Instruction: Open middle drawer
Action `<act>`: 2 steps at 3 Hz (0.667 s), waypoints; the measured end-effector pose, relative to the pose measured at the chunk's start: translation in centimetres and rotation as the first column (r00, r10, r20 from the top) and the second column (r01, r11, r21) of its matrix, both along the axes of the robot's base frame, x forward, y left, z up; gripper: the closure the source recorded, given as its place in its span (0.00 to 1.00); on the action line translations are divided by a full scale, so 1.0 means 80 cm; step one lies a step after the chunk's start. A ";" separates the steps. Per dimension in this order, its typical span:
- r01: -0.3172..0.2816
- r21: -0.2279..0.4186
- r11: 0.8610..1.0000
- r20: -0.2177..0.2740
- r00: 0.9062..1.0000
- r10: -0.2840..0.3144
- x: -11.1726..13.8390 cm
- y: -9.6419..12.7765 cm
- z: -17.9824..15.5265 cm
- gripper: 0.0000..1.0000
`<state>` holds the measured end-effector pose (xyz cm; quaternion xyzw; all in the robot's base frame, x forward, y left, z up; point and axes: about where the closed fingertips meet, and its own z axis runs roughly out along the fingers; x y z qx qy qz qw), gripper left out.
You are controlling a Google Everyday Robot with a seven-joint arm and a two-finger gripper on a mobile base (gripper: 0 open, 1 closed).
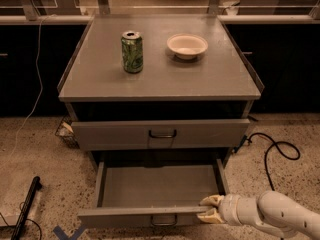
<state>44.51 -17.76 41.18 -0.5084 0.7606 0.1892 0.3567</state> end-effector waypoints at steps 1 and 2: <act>0.000 0.000 1.000 0.000 1.000 0.000 0.000 0.000 0.000 0.39; 0.000 0.000 1.000 0.000 1.000 0.000 0.000 0.000 0.000 0.15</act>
Offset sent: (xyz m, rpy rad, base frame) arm 0.0000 0.0000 0.0000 0.0000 0.0000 0.0000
